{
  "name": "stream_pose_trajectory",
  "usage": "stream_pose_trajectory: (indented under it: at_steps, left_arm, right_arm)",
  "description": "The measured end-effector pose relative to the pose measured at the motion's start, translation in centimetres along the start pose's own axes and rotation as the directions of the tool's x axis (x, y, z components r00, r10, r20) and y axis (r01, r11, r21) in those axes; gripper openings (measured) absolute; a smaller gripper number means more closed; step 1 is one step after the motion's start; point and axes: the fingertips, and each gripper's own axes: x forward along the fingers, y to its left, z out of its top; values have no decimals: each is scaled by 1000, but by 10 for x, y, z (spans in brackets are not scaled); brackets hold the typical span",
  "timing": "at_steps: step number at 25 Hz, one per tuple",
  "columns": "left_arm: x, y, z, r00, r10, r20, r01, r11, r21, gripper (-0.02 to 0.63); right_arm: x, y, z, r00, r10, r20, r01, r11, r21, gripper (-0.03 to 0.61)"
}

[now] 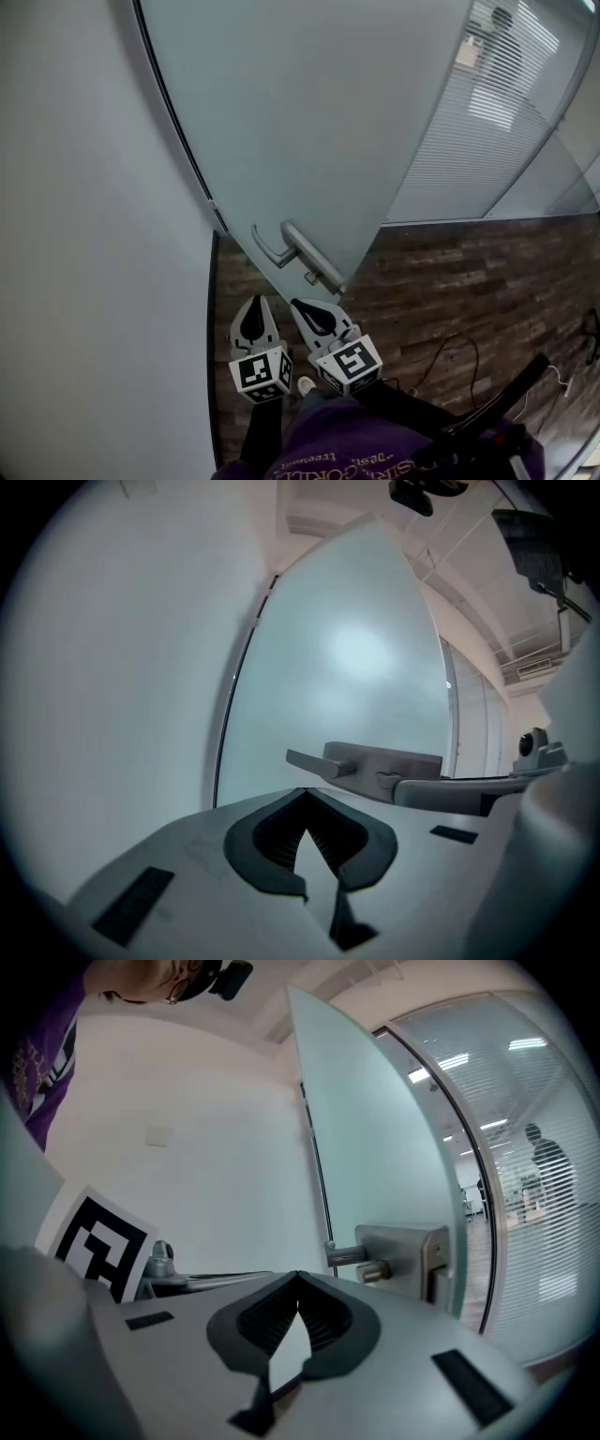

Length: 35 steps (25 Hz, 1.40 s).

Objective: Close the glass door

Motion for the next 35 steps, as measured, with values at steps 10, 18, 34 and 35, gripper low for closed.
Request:
stream_pose_trajectory:
  at_steps: [10,18,34,35]
  left_arm:
    - [14,-51,-12,999,-16,-39,17,1000,24,0]
    - [19,-61,-11,999,5,-32,-3,998,67,0]
    - [51,-62,17,983,-181,-5,167,893,417,96]
    - [54,-63,10,981,-194,-24,186,882,432,111]
  right_arm:
    - [-59,-46,8,996,-72,45,70,997,43,-3]
    - [-84,-76,2,990,-128,57,124,989,78,-3]
    - [-99,-124,17,939,-330,99,318,941,120,-3]
    - [-100,-125,17,936,-338,99,326,938,117,-3]
